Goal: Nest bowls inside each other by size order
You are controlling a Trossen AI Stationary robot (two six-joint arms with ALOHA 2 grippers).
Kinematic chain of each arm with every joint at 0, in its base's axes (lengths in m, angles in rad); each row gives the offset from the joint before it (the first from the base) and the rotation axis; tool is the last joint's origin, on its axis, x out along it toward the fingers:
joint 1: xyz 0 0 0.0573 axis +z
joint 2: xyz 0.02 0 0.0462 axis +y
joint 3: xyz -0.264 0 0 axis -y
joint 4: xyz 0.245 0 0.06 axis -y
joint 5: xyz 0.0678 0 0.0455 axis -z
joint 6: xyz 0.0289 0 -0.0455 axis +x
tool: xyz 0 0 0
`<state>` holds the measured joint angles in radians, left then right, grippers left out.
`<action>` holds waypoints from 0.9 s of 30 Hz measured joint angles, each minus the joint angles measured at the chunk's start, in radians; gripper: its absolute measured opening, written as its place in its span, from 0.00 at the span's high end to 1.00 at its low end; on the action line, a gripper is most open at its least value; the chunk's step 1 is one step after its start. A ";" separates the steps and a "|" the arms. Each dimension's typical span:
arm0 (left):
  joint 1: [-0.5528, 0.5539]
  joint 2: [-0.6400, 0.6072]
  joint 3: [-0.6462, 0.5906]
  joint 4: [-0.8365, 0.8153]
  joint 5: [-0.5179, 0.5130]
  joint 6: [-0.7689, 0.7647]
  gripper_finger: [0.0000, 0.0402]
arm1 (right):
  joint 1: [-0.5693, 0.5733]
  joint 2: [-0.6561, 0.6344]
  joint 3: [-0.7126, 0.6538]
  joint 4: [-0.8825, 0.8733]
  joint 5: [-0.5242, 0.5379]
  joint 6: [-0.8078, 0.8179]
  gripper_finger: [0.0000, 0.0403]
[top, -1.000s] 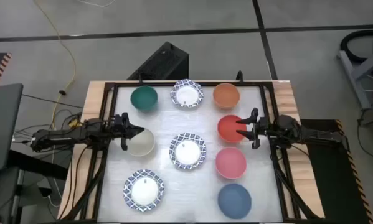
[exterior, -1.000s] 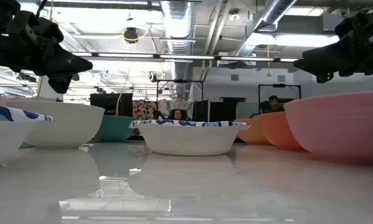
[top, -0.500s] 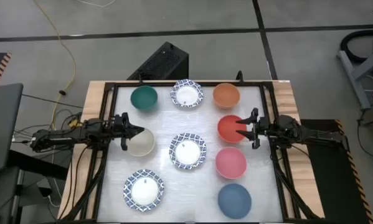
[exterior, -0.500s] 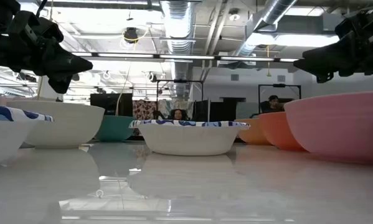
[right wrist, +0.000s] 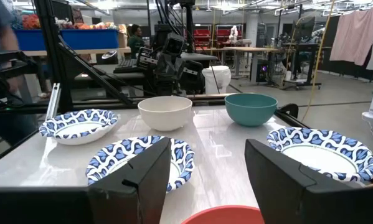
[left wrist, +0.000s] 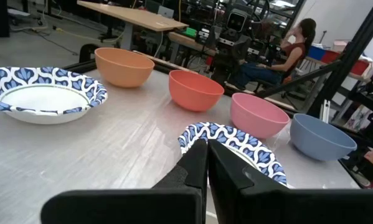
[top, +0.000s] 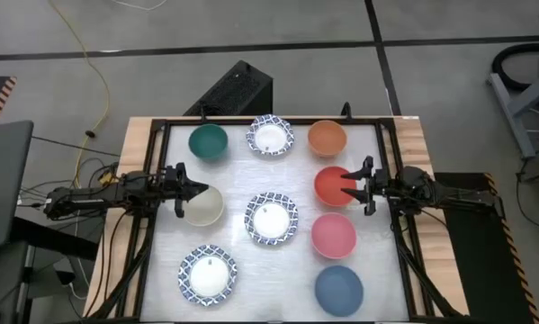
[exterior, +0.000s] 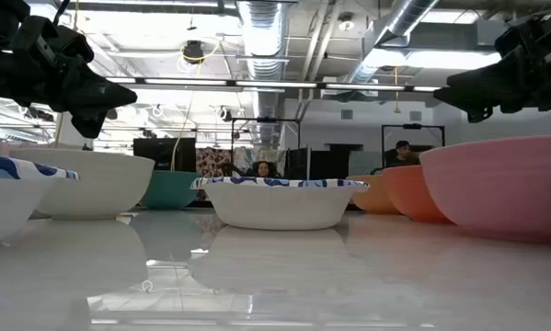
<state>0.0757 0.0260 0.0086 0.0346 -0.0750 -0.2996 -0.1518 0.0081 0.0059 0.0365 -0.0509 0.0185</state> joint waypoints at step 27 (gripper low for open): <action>0.000 0.000 0.000 0.000 0.013 -0.063 1.00 | 0.000 0.000 0.000 0.000 0.000 0.000 0.44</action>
<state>0.0754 0.0257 0.0090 0.0350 -0.0621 -0.3630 -0.1520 0.0079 0.0059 0.0366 -0.0509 0.0185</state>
